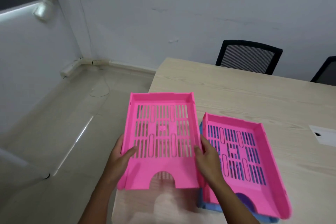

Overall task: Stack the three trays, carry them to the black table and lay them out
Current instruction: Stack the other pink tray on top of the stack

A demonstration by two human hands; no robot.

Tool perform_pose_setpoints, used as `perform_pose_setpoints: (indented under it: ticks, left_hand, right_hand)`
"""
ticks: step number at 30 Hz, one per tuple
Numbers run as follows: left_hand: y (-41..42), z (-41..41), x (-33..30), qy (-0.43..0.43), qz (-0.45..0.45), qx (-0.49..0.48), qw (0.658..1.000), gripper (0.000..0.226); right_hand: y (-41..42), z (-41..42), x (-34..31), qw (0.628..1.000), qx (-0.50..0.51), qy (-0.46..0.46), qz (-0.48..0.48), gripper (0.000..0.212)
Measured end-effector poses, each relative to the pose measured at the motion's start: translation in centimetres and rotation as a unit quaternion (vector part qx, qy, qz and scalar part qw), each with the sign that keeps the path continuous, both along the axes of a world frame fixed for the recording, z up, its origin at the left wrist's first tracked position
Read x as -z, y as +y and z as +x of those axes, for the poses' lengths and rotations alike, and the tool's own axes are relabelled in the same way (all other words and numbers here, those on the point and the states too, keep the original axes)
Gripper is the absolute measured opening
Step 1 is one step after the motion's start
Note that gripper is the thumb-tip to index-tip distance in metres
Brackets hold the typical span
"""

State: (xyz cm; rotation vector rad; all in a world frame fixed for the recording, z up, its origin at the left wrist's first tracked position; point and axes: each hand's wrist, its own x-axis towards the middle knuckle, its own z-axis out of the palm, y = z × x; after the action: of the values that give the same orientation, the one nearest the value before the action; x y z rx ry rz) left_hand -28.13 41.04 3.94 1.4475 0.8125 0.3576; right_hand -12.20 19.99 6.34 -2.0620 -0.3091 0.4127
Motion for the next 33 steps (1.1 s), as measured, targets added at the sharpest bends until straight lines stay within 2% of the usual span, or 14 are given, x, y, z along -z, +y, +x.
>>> perform_pose_setpoints:
  ticks: [2,6,15,19,23,29,33]
  left_hand:
    - [-0.4,1.1,-0.8,-0.017,0.006,0.013,1.000,0.084]
    - [-2.5,3.6,-1.8,-0.035,0.018,0.047,0.998,0.084]
    - [-12.7,10.2,-3.0,-0.045,0.060,0.111,0.991,0.063]
    - [-17.2,12.2,-2.5,-0.026,0.060,0.143,0.988,0.068]
    - [-20.0,13.6,-1.5,-0.001,0.075,0.157,0.985,0.062]
    - [-21.8,14.0,-0.1,0.034,0.088,0.137,0.986,0.057]
    - [-22.2,14.4,-0.1,0.051,0.084,0.127,0.987,0.056]
  right_hand:
    - [-1.3,0.9,-0.4,1.000,0.017,0.003,0.012,0.052]
    - [-4.8,2.8,-0.7,0.998,0.063,0.000,0.020,0.050]
    - [-16.3,6.7,-1.6,0.988,0.148,-0.011,0.037,0.047]
    - [-20.9,7.7,-2.6,0.989,0.148,0.006,0.027,0.048]
    - [-24.2,8.8,-1.7,0.986,0.158,0.040,0.042,0.051]
    - [-25.4,9.5,0.5,0.987,0.138,0.068,0.049,0.044]
    - [-25.4,10.6,1.0,0.988,0.128,0.070,0.044,0.048]
